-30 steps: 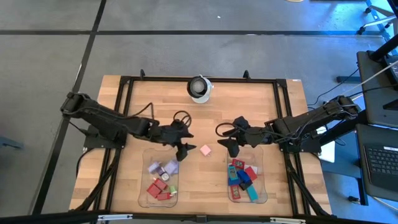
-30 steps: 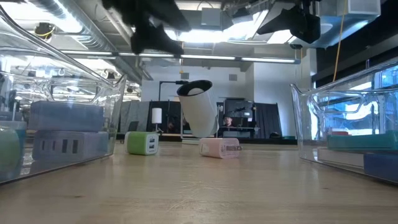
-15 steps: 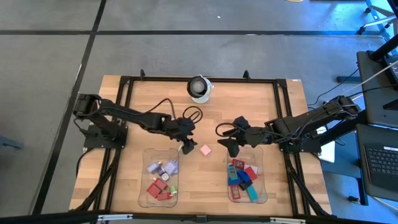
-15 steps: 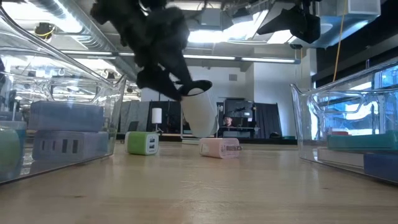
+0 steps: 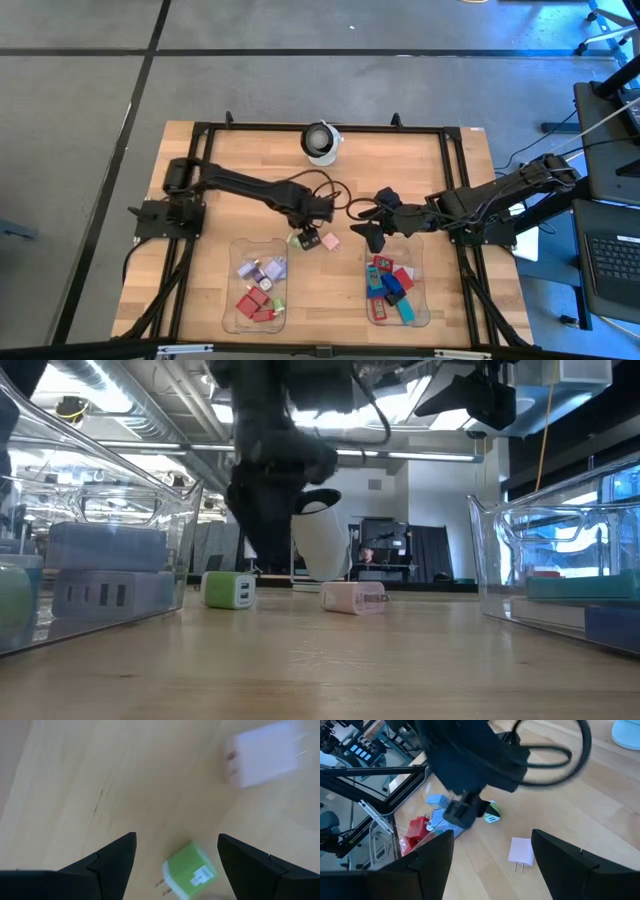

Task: Pick & Place Office items
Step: Put the green charger adapter into the left transparent bin

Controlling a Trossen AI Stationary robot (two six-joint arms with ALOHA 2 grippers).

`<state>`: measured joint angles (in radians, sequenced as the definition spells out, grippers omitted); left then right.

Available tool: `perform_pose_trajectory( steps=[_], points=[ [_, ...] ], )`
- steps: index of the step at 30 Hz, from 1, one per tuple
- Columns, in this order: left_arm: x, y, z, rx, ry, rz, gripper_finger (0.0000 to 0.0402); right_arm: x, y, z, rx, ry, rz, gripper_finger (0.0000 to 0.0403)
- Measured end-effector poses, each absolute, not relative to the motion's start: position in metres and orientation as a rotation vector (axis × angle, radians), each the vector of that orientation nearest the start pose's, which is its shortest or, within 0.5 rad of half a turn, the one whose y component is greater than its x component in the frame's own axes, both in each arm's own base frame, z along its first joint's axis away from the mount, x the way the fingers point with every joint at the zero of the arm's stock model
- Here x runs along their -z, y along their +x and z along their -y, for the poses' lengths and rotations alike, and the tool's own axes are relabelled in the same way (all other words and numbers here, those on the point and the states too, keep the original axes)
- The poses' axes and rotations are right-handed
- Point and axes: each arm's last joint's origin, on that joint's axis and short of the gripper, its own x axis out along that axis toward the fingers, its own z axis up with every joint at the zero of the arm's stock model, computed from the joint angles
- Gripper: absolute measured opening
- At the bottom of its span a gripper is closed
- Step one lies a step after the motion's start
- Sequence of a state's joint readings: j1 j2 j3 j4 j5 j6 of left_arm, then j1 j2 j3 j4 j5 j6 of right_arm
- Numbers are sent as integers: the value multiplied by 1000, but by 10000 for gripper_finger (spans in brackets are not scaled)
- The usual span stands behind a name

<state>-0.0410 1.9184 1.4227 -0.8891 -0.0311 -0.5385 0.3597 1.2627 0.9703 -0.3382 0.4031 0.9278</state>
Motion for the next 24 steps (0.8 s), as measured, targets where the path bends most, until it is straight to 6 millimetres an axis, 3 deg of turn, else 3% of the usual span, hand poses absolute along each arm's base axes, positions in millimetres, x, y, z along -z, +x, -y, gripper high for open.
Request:
perform_pose_trajectory(
  steps=[7,24],
  points=[
    [-181,369,15,-463,-467,-1515,277,-286,255,-84,305,655,-520,270],
    [-179,369,17,-501,-565,-1506,277,-286,255,-84,295,618,-525,270]
  ],
)
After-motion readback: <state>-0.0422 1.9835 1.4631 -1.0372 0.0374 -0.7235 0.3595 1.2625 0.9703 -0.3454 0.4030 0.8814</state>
